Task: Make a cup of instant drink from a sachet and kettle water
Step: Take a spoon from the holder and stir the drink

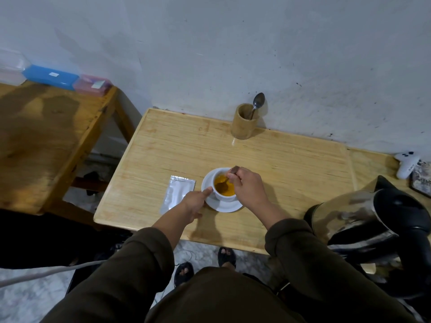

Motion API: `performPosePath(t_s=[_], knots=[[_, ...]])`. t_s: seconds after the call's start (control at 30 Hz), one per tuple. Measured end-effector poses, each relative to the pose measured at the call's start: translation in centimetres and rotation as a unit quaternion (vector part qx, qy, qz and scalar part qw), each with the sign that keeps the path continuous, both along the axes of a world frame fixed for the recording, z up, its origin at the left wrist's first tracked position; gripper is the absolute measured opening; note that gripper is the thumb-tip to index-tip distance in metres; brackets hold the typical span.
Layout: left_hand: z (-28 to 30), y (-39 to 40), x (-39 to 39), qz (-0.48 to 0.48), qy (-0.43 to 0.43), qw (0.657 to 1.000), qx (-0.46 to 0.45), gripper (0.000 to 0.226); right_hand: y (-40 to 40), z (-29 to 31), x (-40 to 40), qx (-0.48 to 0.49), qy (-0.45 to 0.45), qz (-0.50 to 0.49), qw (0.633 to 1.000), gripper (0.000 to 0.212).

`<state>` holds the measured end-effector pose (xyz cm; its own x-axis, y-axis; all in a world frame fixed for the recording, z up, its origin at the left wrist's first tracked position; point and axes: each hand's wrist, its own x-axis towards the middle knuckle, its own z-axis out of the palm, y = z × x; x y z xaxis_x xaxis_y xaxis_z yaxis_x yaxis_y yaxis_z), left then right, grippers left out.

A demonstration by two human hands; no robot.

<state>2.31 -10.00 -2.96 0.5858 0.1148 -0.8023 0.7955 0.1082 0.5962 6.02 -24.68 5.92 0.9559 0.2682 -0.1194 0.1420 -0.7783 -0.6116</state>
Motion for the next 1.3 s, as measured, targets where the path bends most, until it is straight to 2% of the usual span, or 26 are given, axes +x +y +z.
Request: performPosePath(t_s=[0.3, 0.6, 0.8, 1.07, 1.3], knots=[[-0.1, 0.2, 0.0, -0.001, 0.001, 1.000, -0.011, 0.058, -0.5, -0.1, 0.2, -0.033, -0.035, -0.020, 0.999, 0.029], [-0.1, 0.2, 0.0, -0.007, -0.001, 1.000, -0.006, 0.055, -0.2, 0.0, 0.4, -0.003, 0.013, 0.022, 1.000, 0.027], [-0.1, 0.2, 0.1, -0.009, -0.003, 1.000, -0.008, 0.056, -0.6, -0.1, 0.6, -0.063, -0.027, -0.018, 0.997, 0.030], [0.0, 0.3, 0.2, -0.017, -0.004, 1.000, -0.002, 0.054, -0.2, -0.1, 0.5, -0.022, 0.011, 0.008, 1.000, 0.030], [0.1, 0.4, 0.2, -0.022, 0.000, 1.000, -0.004, 0.054, -0.1, 0.2, 1.1, -0.084, -0.029, -0.014, 0.996, 0.030]])
